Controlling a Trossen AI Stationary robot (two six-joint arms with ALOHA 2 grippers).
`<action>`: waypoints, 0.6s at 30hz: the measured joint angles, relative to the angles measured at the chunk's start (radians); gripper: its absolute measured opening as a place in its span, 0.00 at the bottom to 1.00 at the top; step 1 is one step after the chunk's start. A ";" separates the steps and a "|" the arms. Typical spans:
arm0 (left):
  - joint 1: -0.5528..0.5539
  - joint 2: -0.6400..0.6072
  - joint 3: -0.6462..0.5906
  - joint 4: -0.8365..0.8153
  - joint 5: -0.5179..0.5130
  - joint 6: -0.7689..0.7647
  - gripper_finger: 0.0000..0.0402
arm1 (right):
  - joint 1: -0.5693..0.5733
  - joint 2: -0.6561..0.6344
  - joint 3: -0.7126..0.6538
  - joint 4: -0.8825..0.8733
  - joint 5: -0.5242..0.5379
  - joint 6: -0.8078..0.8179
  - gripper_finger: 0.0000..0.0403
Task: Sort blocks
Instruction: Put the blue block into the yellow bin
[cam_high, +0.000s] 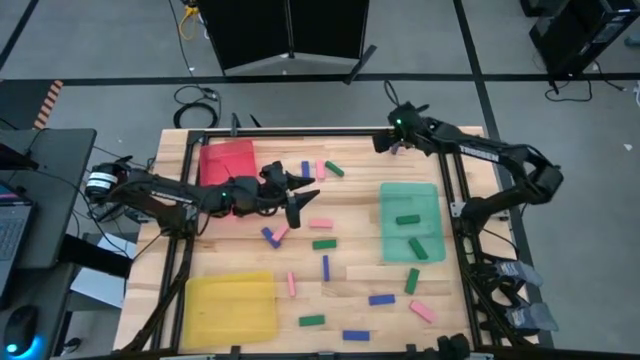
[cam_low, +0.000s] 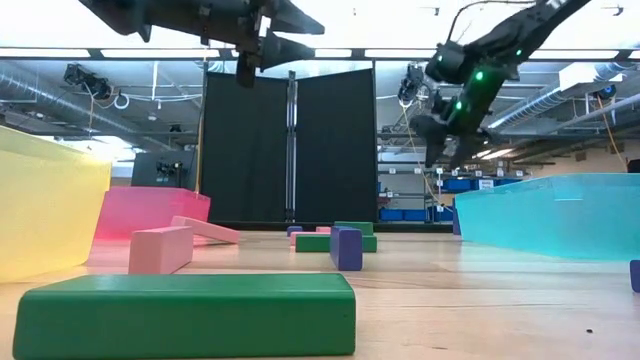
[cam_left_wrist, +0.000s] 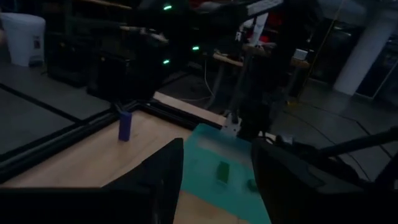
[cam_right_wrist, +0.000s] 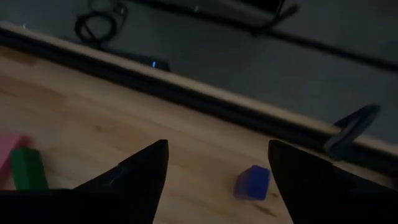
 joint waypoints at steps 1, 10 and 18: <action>-0.003 0.000 0.000 0.000 -0.001 0.000 0.49 | -0.009 0.015 0.000 0.001 -0.016 0.001 0.72; -0.021 0.000 0.000 -0.020 -0.019 -0.001 0.49 | -0.025 0.114 0.000 -0.013 0.029 0.030 0.72; -0.021 0.000 0.000 -0.024 -0.019 -0.001 0.49 | -0.025 0.179 0.001 -0.018 0.055 0.063 0.72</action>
